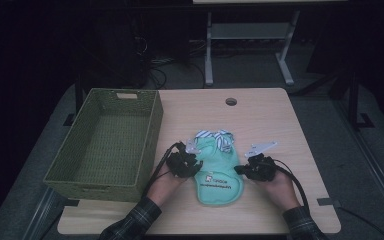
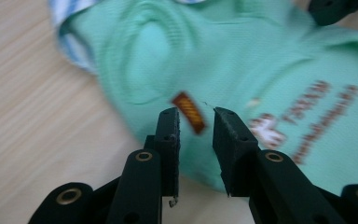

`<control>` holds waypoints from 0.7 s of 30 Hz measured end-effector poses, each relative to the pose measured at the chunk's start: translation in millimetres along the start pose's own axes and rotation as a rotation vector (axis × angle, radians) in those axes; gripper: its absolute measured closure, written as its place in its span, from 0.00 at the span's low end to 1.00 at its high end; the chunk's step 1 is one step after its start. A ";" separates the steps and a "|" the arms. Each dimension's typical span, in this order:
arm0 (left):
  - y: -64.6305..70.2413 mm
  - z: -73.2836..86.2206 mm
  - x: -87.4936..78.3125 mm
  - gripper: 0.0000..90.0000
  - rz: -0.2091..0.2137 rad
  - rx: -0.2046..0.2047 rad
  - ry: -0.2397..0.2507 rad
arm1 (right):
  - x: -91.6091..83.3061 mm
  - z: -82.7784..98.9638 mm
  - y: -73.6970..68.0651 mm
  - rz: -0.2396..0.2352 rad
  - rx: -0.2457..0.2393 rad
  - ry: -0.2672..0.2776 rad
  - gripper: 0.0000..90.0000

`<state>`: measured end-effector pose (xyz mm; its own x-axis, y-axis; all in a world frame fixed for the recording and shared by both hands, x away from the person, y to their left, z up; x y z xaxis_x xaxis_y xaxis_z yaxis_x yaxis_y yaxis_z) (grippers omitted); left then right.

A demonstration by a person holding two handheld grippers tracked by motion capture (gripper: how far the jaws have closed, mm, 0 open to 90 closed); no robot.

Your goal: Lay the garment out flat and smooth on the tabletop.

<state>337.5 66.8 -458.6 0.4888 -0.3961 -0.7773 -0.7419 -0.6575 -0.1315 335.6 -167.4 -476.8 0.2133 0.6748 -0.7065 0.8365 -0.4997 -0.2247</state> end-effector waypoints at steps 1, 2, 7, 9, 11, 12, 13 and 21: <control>4.6 1.6 -0.9 0.79 0.012 0.013 -0.002 | -0.1 1.8 -3.6 -0.003 0.002 -0.008 1.00; 9.7 3.3 -1.5 0.79 0.026 0.016 -0.004 | 0.1 4.1 -6.3 -0.005 -0.002 -0.019 1.00; 22.3 16.5 0.3 0.80 0.040 0.061 -0.070 | 3.5 12.9 -13.2 -0.002 -0.021 -0.054 1.00; 20.7 21.4 -0.4 0.82 0.031 0.059 -0.091 | 1.9 13.9 -14.5 0.006 -0.013 -0.061 1.00; 18.0 25.9 -3.6 0.83 0.029 0.053 -0.104 | 0.3 14.9 -13.7 0.025 -0.019 -0.066 1.00; 17.3 28.0 -5.0 0.84 0.024 0.046 -0.111 | -0.4 15.4 -12.5 0.032 -0.025 -0.068 1.00; 16.7 29.7 -6.8 0.84 0.021 0.048 -0.117 | -1.3 15.7 -11.5 0.039 -0.028 -0.071 1.00; 17.3 29.9 -14.9 0.83 0.031 0.036 -0.090 | -3.9 16.3 -10.1 0.041 -0.024 -0.063 1.00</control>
<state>303.7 80.5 -467.7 0.4239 -0.3556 -0.8329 -0.7728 -0.6217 -0.1279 318.1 -173.8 -482.6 0.2158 0.6183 -0.7557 0.8396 -0.5126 -0.1797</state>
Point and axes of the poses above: each handheld gripper's, and its own axes: x roughly forward along the jaws, z roughly out of its underside, y roughly to its right, the point moved 3 cm from there along x, roughly forward along the jaws, and after that the axes turned 9 degrees about -z, right-handed, at the moved point
